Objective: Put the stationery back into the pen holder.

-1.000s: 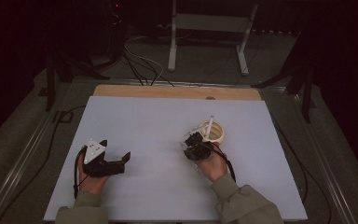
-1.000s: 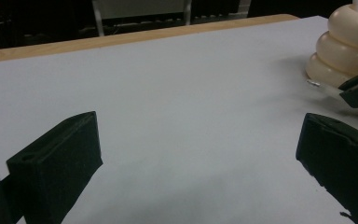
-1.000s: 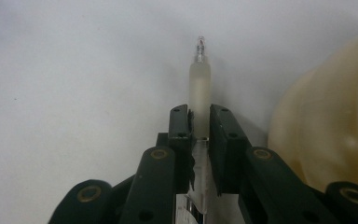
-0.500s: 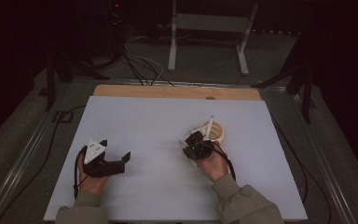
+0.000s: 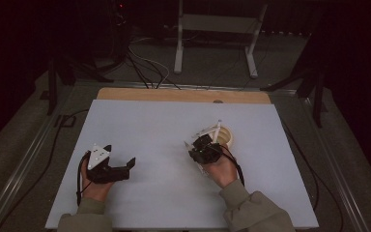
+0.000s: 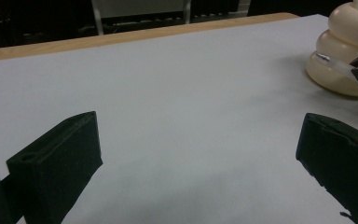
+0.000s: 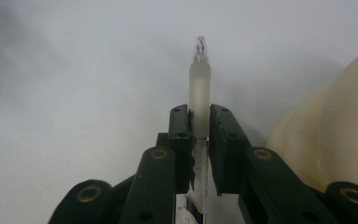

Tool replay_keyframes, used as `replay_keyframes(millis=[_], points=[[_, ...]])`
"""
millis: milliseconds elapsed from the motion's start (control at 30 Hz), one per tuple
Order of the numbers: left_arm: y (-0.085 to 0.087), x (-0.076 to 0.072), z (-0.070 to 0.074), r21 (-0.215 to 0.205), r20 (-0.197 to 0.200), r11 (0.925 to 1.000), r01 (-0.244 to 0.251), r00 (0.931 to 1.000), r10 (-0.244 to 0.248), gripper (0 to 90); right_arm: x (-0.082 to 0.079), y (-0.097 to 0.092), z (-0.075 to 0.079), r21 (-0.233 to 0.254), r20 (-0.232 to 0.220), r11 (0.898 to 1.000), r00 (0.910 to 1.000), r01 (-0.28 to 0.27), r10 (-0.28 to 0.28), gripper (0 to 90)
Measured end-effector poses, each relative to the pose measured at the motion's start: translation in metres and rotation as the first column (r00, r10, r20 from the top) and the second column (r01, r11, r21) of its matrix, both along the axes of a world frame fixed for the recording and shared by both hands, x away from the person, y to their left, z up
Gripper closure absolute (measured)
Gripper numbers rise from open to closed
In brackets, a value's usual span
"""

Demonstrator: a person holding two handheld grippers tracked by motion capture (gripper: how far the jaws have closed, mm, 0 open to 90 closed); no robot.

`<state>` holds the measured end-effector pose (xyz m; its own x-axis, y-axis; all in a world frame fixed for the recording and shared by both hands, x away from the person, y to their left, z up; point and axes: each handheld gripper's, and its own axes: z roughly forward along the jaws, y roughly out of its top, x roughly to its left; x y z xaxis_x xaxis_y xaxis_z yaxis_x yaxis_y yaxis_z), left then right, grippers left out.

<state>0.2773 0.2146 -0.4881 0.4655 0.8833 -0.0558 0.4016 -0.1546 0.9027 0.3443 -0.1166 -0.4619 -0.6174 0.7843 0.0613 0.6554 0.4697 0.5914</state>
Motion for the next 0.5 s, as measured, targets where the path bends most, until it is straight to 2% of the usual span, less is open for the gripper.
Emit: replay_keyframes(millis=[500], points=[[0.001, 0.0, 0.001, -0.003, 0.001, 1.0, -0.003, 1.0, 0.003, 0.6, -0.002, -0.002, 0.014, 0.037, 0.042, 0.999, 0.9991, -0.004, 0.003, 80.9]])
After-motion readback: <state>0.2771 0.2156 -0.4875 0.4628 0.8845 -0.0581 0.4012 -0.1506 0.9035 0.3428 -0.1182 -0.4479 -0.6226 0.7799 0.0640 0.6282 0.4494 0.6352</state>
